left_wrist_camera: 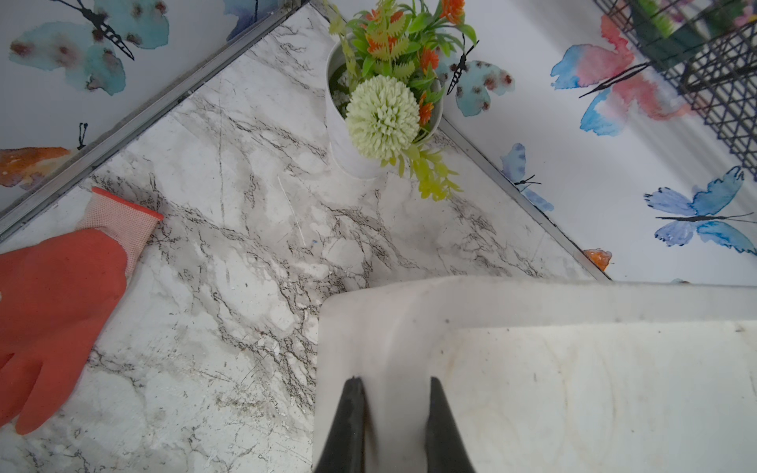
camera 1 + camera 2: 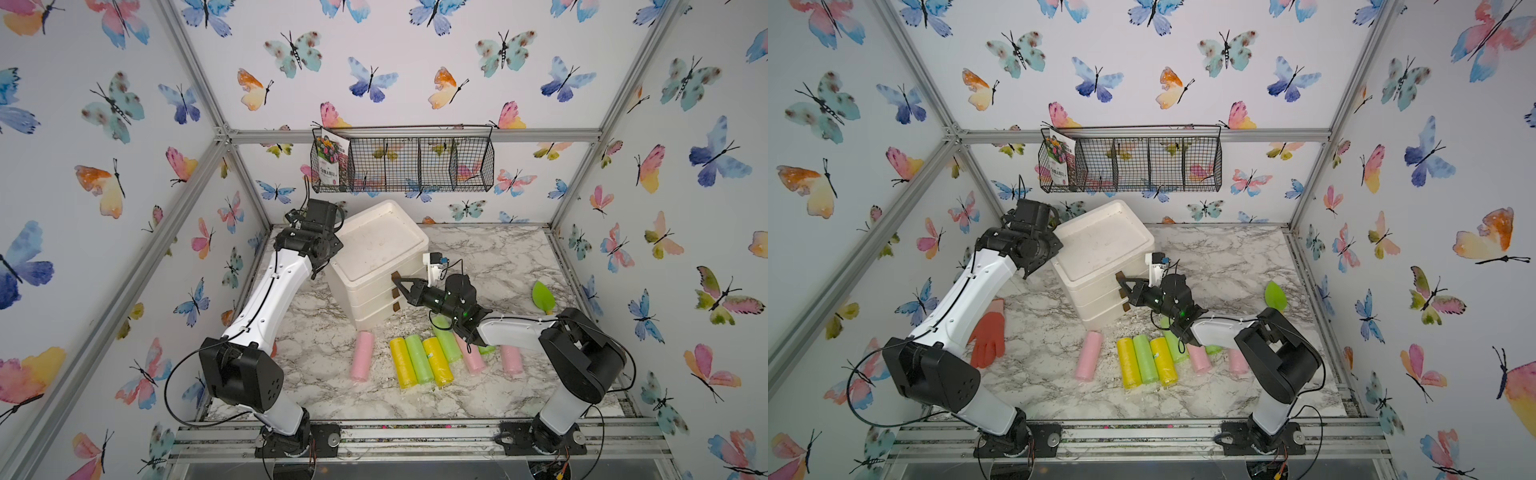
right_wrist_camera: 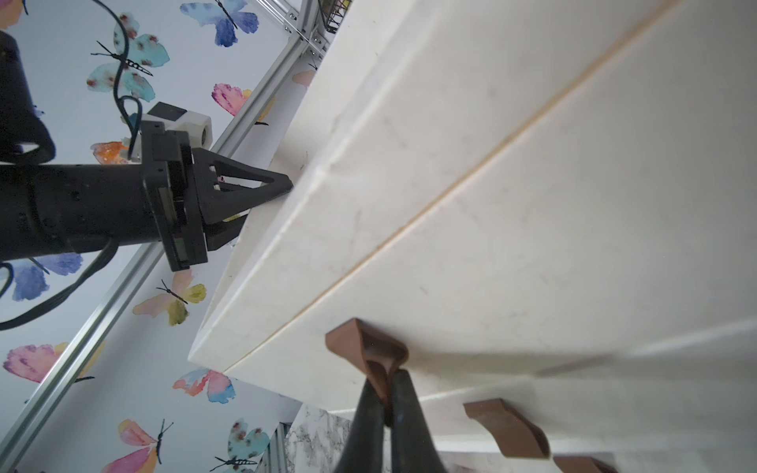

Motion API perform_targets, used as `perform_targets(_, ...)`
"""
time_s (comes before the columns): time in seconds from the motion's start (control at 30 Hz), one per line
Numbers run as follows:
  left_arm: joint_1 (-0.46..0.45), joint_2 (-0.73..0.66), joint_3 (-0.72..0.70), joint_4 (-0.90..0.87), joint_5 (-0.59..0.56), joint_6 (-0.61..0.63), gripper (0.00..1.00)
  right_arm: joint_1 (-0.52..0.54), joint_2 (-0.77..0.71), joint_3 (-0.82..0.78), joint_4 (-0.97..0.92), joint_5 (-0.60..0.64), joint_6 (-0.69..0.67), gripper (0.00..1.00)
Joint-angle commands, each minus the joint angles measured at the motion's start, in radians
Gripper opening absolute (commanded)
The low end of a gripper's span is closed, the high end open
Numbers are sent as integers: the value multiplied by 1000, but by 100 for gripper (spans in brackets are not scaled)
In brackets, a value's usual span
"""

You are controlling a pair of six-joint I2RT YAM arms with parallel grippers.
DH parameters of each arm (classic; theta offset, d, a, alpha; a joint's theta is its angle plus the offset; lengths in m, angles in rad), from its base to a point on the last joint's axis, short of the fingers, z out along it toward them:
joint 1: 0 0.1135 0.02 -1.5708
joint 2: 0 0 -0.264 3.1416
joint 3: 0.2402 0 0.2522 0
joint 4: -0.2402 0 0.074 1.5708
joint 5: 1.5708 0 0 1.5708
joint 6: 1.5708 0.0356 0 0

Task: Sort the rolls of trash bags by color and place them into the drawer
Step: Open the drawer in the storage box.

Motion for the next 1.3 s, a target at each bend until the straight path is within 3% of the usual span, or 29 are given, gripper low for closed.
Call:
perform_targets(0.0, -10, 20, -24, 134, 227, -155, 0, 2, -53, -34, 45, 39, -8, 2)
perform_targets(0.63, -8, 24, -24, 160, 234, -185, 0, 3, -358, -324, -109, 89, 16, 2)
perform_targets(1.1, -8, 16, -52, 184, 241, -208, 0, 33, -466, -395, -251, 84, 16, 5)
perform_targets(1.2, -8, 14, -54, 185, 239, -207, 0, 35, -499, -397, -308, 95, -4, 13)
perform_targets(1.27, -8, 14, -55, 187, 243, -206, 0, 34, -531, -386, -394, 109, -25, 33)
